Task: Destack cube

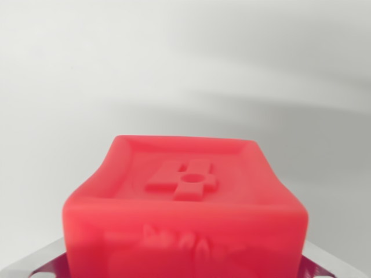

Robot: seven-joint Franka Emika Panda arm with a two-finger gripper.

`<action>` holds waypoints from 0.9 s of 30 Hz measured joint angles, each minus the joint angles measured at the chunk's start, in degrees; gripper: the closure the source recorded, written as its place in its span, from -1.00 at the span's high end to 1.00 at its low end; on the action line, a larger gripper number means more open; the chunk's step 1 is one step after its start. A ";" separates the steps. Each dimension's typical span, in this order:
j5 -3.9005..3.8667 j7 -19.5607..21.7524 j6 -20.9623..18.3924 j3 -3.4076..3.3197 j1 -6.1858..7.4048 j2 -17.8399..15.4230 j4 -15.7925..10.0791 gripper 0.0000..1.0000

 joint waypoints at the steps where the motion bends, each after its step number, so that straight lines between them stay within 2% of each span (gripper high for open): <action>1: 0.03 0.05 0.20 -0.10 -0.09 -0.05 -0.24 -1.00; 27: 0.66 0.81 4.00 -2.68 -2.16 -0.75 -4.83 -1.00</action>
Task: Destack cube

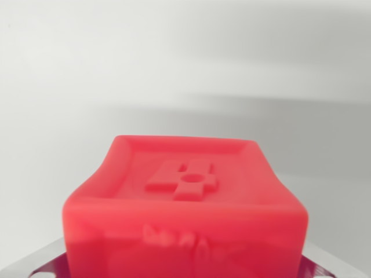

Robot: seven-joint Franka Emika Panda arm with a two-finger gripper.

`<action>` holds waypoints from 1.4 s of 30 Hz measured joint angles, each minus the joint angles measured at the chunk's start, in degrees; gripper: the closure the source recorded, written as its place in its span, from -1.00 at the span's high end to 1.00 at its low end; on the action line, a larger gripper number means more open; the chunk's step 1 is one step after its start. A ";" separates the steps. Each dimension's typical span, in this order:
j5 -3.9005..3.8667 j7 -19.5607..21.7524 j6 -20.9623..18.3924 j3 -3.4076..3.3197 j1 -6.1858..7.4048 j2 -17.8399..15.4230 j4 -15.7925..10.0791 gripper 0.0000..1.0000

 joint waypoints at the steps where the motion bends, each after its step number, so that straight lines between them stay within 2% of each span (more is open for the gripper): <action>1: 0.03 0.01 0.14 -0.11 -0.09 -0.03 -0.18 -1.00; 17: 0.66 0.08 2.34 -1.66 -1.47 -0.06 -2.41 -1.00; 20: 1.36 -0.17 3.54 -1.68 -1.58 0.68 -2.57 -1.00; 28: 3.74 -1.68 7.41 -0.90 -1.71 5.50 -2.21 -1.00; 32: 5.02 -2.63 9.17 -0.24 -2.11 7.51 -1.86 -1.00; 39: 6.58 -3.82 11.85 1.17 -3.18 10.89 -1.21 -1.00; 42: 6.96 -4.16 12.73 1.70 -3.63 12.00 -0.92 -1.00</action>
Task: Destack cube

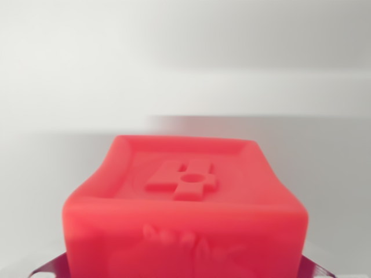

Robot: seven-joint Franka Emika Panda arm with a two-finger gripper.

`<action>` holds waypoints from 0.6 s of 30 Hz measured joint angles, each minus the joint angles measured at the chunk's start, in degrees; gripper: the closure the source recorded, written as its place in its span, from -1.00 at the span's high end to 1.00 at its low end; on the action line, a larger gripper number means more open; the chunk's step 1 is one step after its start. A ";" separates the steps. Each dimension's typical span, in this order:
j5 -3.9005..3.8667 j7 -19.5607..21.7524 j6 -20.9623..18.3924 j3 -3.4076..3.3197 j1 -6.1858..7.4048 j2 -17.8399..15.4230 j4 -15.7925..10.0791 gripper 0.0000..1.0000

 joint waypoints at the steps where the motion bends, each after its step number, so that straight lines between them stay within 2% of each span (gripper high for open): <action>1: 0.13 -0.11 0.34 0.22 -0.19 0.42 0.10 -1.00; 10: 0.68 -0.57 2.59 1.76 -1.61 3.38 0.89 -1.00; 18: 0.70 -0.61 3.67 2.55 -2.42 4.82 1.30 -1.00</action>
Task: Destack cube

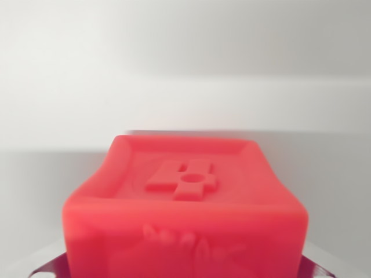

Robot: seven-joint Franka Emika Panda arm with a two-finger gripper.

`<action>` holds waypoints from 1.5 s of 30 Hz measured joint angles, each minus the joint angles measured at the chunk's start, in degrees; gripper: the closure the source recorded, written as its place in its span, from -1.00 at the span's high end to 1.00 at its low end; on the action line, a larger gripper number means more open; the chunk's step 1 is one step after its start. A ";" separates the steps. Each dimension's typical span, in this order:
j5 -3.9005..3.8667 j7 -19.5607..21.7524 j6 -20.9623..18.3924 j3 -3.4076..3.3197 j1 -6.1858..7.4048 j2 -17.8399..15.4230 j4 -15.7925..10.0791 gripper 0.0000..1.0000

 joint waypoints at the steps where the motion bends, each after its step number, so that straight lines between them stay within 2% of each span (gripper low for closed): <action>1: 0.00 0.00 0.05 0.03 -0.03 0.06 0.02 -1.00; 6: 0.00 0.00 0.38 0.23 -0.18 0.53 0.17 -1.00; 7: 0.00 0.00 0.39 0.25 -0.19 0.55 0.17 1.00; 45: 0.00 0.02 0.29 0.21 -0.15 0.42 0.16 1.00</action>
